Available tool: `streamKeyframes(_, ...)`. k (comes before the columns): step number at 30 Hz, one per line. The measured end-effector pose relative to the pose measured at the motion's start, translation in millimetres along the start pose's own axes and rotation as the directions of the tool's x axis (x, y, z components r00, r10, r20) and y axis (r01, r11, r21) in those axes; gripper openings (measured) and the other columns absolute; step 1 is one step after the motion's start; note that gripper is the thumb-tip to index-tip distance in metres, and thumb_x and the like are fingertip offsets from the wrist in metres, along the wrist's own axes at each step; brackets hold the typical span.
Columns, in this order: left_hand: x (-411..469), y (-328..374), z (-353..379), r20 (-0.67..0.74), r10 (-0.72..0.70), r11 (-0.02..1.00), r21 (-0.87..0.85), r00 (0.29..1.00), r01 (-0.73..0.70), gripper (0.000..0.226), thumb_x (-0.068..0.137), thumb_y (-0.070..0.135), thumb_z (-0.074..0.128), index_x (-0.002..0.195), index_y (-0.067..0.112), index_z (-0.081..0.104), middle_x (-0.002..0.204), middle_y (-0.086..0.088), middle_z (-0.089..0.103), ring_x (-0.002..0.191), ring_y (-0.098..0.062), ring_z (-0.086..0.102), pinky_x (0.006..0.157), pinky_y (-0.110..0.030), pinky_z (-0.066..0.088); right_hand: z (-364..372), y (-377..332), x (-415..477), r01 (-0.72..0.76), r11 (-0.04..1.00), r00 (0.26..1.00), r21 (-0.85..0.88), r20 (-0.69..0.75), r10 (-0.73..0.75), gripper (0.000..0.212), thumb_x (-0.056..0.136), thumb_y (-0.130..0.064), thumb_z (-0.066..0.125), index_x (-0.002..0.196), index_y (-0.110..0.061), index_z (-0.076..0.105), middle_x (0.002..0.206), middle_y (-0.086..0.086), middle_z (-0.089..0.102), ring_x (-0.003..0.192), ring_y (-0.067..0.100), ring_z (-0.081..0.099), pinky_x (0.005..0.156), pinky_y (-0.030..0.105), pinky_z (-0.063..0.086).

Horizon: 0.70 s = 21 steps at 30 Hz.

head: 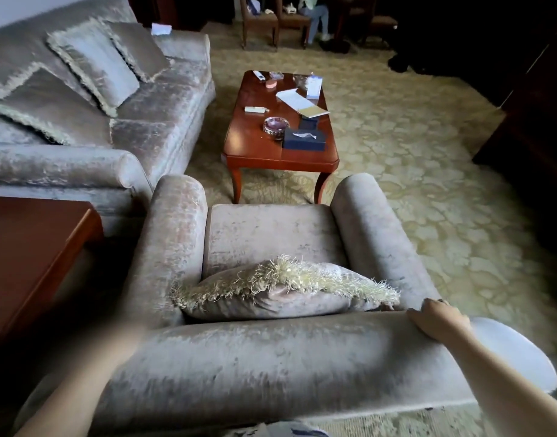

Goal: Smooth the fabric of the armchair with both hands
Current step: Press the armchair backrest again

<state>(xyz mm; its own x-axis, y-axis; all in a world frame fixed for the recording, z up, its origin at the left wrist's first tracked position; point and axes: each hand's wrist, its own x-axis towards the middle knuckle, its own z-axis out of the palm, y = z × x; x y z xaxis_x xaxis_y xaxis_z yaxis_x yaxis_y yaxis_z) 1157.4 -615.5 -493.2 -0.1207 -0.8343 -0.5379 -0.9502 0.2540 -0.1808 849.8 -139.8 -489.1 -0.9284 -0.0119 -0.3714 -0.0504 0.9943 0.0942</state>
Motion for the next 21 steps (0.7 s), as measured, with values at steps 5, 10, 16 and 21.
streamKeyframes(5,38.0,-8.3,15.3,0.049,-0.065,0.998,-0.006,0.997,0.065,0.085,0.072,0.073,0.033,0.135,0.019,0.049,0.142,-0.017,0.044,0.124,-0.041,0.044,0.104,-0.049,0.033,-16.8,42.5,22.8,-0.252,0.967,0.965,-0.045,0.062,0.254,0.062,0.085,-0.053,0.039,0.136,-0.02,0.049,0.142,0.009,0.047,0.129,0.028,0.045,0.105,0.039,0.032)
streamKeyframes(10,31.1,5.7,13.5,0.051,-0.058,0.998,0.028,0.997,0.057,0.078,0.082,0.066,0.034,0.139,0.014,0.044,0.147,-0.018,0.037,0.131,-0.039,0.037,0.108,-0.049,0.028,-17.2,44.3,25.5,-0.335,0.934,0.927,-0.122,0.137,0.35,0.07,0.086,-0.06,0.034,0.144,-0.022,0.037,0.151,0.011,0.037,0.138,0.033,0.034,0.115,0.05,0.02)
streamKeyframes(16,-12.5,24.5,-3.4,-0.008,-0.136,0.985,0.107,0.991,0.136,0.075,0.083,0.068,0.03,0.141,0.02,0.04,0.144,-0.016,0.039,0.129,-0.039,0.037,0.108,-0.055,0.024,-6.7,8.8,21.1,-0.088,0.993,0.983,-0.081,0.157,0.1,0.057,0.087,-0.051,0.038,0.133,-0.019,0.052,0.138,0.01,0.053,0.126,0.03,0.049,0.107,0.043,0.035)
streamKeyframes(21,-20.8,28.3,-11.4,0.025,-0.16,0.977,0.143,0.987,0.155,0.072,0.083,0.066,0.031,0.136,0.02,0.046,0.139,-0.016,0.044,0.125,-0.039,0.039,0.106,-0.056,0.025,21.1,-110.7,-27.3,0.389,0.918,0.872,0.078,0.291,-0.394,0.052,0.092,-0.05,0.04,0.131,-0.017,0.053,0.141,0.014,0.052,0.126,0.03,0.051,0.104,0.04,0.04)
